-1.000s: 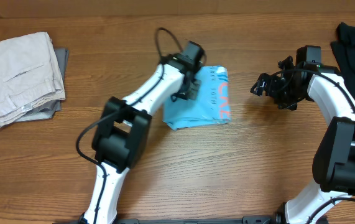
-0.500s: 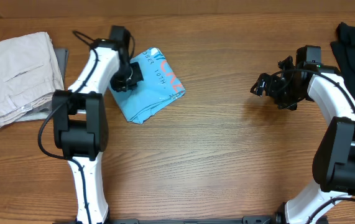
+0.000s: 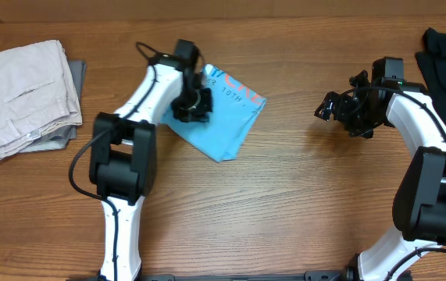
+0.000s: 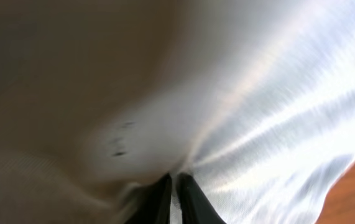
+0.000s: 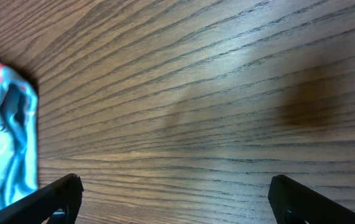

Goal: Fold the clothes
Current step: 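Carry the blue shirt leftward onto the beige clothes stack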

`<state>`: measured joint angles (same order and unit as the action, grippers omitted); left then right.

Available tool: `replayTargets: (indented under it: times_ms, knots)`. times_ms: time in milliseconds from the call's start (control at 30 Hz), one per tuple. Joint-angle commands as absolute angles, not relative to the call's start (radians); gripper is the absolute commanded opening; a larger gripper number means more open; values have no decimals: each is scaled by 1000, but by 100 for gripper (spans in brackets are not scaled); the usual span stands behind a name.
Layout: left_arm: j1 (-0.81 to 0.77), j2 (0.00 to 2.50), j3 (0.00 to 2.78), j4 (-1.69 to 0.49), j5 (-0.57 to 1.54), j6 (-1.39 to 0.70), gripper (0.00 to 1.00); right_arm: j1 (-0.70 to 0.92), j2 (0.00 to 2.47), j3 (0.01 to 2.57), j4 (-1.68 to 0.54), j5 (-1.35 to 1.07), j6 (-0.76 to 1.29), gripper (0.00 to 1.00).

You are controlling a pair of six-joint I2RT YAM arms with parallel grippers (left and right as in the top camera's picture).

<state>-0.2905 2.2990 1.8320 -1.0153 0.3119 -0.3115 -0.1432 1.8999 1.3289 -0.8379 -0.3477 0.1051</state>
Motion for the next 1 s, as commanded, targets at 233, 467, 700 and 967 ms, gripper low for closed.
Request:
replayTargets:
  times_ms: [233, 467, 700, 967]
  knots:
    - [-262, 2088, 1829, -1081, 38, -2, 75, -144, 1874, 1342, -833, -340, 105, 100]
    - [-204, 2130, 1824, -1134, 74, 252, 79, -144, 1874, 1342, -833, -340, 105, 100]
    - [-202, 2201, 1819, -1060, 73, 388, 81, -144, 1874, 1342, -833, -341, 105, 100]
    - [-202, 2273, 1819, -1025, 112, 406, 82, -144, 1874, 1342, -833, -340, 105, 100]
